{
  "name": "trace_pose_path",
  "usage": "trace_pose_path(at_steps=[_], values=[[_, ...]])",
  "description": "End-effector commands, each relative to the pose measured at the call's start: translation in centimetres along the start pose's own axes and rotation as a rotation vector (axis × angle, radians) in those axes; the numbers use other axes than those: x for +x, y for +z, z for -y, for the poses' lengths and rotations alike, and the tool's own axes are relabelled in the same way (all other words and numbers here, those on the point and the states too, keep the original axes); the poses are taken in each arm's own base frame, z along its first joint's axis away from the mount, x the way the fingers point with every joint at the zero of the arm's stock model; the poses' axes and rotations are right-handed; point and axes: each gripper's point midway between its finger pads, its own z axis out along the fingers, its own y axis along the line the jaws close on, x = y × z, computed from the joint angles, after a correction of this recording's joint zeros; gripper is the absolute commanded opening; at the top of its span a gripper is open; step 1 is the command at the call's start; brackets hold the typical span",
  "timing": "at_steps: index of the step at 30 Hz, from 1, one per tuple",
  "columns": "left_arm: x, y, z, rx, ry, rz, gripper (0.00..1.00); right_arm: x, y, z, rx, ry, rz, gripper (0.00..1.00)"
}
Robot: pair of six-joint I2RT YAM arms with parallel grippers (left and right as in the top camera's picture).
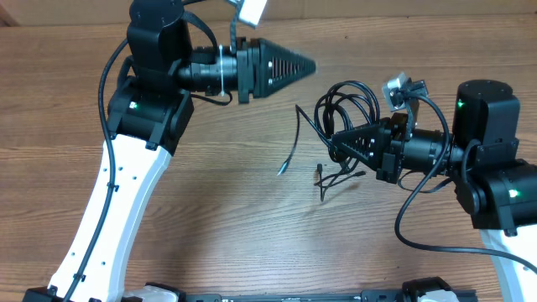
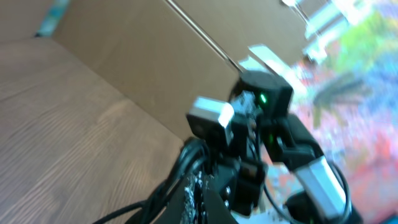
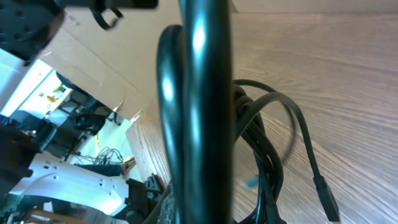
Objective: Untangle cables
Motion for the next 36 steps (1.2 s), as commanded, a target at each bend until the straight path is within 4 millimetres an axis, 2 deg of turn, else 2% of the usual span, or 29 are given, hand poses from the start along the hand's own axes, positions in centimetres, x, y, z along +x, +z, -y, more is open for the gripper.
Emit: trace_pose_path(at_steps=[1, 4, 9, 14, 18, 25, 30, 36], values=[[1.9, -0.4, 2.1, 0.113, 0.204, -0.082, 0.04, -0.6, -0.2, -2.3, -0.111, -0.062, 0.018, 0.04], [2.8, -0.3, 0.5, 0.046, 0.189, -0.086, 0.04, -1.0, -0.2, -2.3, -0.111, -0.082, 0.03, 0.04], [4.7, -0.9, -4.5, -0.216, 0.08, -0.11, 0.04, -1.6, -0.3, -2.5, -0.114, -0.112, 0.052, 0.04], [7.1, -1.8, -6.3, -0.326, 0.025, -0.176, 0.04, -2.5, -0.4, -2.7, -0.118, -0.13, 0.081, 0.04], [7.4, -2.1, -6.4, -0.35, 0.04, -0.188, 0.04, -3.2, -0.4, -2.9, -0.126, -0.131, 0.1, 0.04], [7.1, -2.1, -6.0, -0.341, 0.05, -0.176, 0.04, -3.0, -0.6, -3.8, -0.179, -0.145, 0.091, 0.04], [6.8, -1.4, -3.8, -0.21, 0.067, -0.168, 0.04, -2.8, -0.7, -4.4, -0.21, -0.181, 0.086, 0.04], [6.7, -1.0, -2.6, -0.141, 0.082, -0.168, 0.04, -2.8, -0.7, -4.4, -0.21, -0.18, 0.086, 0.04]])
